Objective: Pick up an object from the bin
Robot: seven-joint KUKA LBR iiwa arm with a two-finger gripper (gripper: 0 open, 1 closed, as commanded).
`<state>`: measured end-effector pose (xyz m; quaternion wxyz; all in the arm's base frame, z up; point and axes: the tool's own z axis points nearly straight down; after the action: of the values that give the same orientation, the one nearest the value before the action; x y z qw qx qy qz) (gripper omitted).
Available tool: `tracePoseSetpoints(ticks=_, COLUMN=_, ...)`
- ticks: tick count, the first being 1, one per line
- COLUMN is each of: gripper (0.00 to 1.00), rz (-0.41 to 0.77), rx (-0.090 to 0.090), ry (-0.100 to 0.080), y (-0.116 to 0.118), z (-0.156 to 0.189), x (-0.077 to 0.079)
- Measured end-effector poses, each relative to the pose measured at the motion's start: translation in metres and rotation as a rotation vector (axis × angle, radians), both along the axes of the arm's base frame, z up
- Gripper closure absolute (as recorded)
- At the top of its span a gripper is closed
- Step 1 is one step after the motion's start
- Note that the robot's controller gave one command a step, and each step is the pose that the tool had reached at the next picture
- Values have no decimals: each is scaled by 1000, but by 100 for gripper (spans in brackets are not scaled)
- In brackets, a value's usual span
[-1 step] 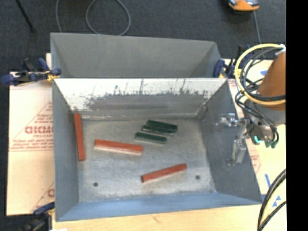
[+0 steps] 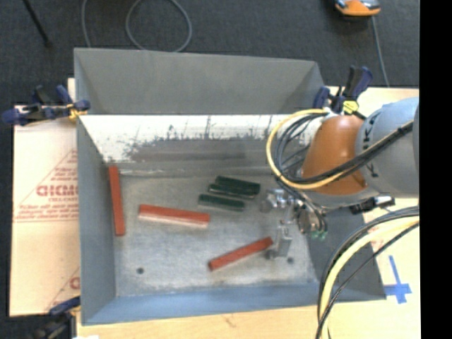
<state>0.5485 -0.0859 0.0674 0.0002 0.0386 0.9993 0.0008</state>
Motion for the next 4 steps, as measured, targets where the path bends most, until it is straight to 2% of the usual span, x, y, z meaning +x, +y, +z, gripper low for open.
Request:
tracePoseSetpoints(ticks=1, gripper=0, rz=40, rx=-1, ry=-7, y=50, z=4, x=26)
tracePoseSetpoints(ticks=2, gripper=0, rz=28, rx=-1, ry=4, y=83, z=23, x=-60)
tracePoseSetpoints(ticks=3, gripper=0, rz=-118, rx=-1, ry=-11, y=39, z=4, x=-73)
tracePoseSetpoints(ticks=4, gripper=100, rz=-112, rx=-3, ry=-6, y=39, z=3, x=-75)
